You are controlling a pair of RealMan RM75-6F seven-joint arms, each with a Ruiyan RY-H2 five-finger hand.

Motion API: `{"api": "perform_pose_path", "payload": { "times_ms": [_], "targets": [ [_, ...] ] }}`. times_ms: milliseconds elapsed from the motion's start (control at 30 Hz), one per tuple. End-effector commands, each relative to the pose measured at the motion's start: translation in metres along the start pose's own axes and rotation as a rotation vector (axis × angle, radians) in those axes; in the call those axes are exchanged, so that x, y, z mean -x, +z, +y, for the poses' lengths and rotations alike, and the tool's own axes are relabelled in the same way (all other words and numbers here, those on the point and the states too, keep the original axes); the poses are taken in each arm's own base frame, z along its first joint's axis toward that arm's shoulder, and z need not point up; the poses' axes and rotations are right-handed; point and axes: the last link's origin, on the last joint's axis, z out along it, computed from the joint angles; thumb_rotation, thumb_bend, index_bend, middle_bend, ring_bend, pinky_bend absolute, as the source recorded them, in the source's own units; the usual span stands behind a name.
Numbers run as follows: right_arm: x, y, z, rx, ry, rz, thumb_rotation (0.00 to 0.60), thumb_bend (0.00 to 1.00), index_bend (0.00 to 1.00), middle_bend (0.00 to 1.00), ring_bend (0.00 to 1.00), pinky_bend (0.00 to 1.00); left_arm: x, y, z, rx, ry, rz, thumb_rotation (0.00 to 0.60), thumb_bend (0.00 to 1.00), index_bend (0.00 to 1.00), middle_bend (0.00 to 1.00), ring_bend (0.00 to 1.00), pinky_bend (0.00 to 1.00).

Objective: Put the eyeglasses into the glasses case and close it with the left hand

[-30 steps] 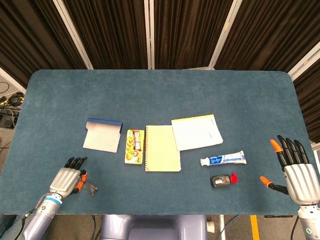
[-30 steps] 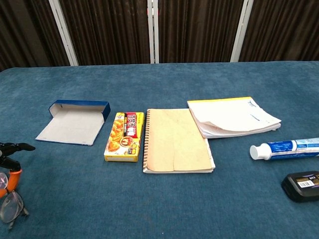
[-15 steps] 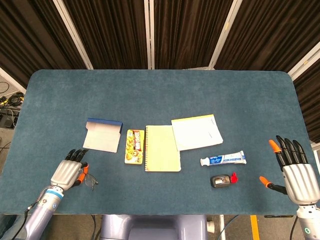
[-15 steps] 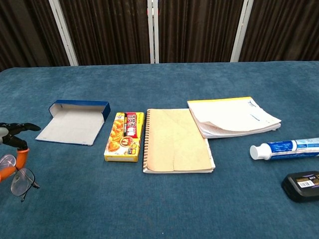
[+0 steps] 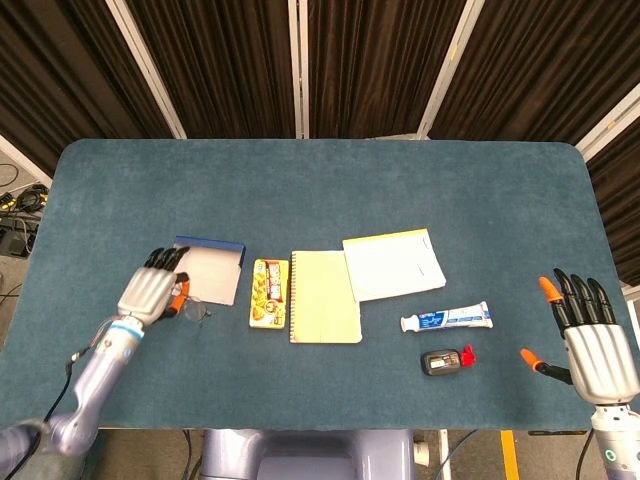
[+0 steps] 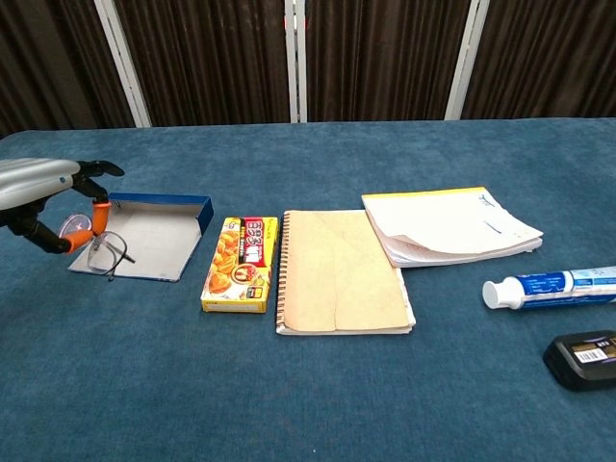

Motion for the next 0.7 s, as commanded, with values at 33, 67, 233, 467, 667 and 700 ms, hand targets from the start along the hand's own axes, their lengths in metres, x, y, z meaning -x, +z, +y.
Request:
{"api": "perform_pose_path", "payload": {
  "times_ms": [33, 67, 233, 467, 667, 700],
  "targets": [
    [0.001, 0.0, 0.0, 0.007, -0.009, 0.001, 0.6, 0.0, 0.0, 0.0, 0.0, 0.0, -0.005, 0.032, 0.006, -0.007, -0.014, -0.005, 0.6, 0.56, 0.57, 0.0, 0.0, 0.0],
    [0.001, 0.0, 0.0, 0.009, -0.012, 0.001, 0.6, 0.0, 0.0, 0.0, 0.0, 0.0, -0.004, 0.038, 0.006, -0.009, -0.016, -0.007, 0.6, 0.56, 0.57, 0.0, 0.0, 0.0],
    [0.002, 0.0, -0.002, 0.01, -0.026, 0.0, 0.6, 0.0, 0.0, 0.0, 0.0, 0.0, 0.0, 0.057, 0.009, -0.008, -0.021, -0.002, 0.6, 0.57, 0.57, 0.0, 0.0, 0.0],
    [0.002, -0.002, -0.005, 0.007, -0.038, 0.006, 0.6, 0.0, 0.0, 0.0, 0.0, 0.0, 0.009, 0.074, 0.012, -0.004, 0.005, 0.012, 0.6, 0.57, 0.56, 0.0, 0.0, 0.0],
    [0.001, -0.003, -0.005, 0.004, -0.038, 0.01, 0.6, 0.0, 0.0, 0.0, 0.0, 0.0, 0.012, 0.082, 0.011, -0.02, 0.006, 0.01, 0.6, 0.57, 0.56, 0.0, 0.0, 0.0],
    [0.001, -0.003, -0.005, 0.005, -0.038, 0.009, 0.6, 0.0, 0.0, 0.0, 0.0, 0.0, 0.012, 0.083, 0.011, -0.021, 0.007, 0.011, 0.6, 0.57, 0.56, 0.0, 0.0, 0.0]
  ]
}}
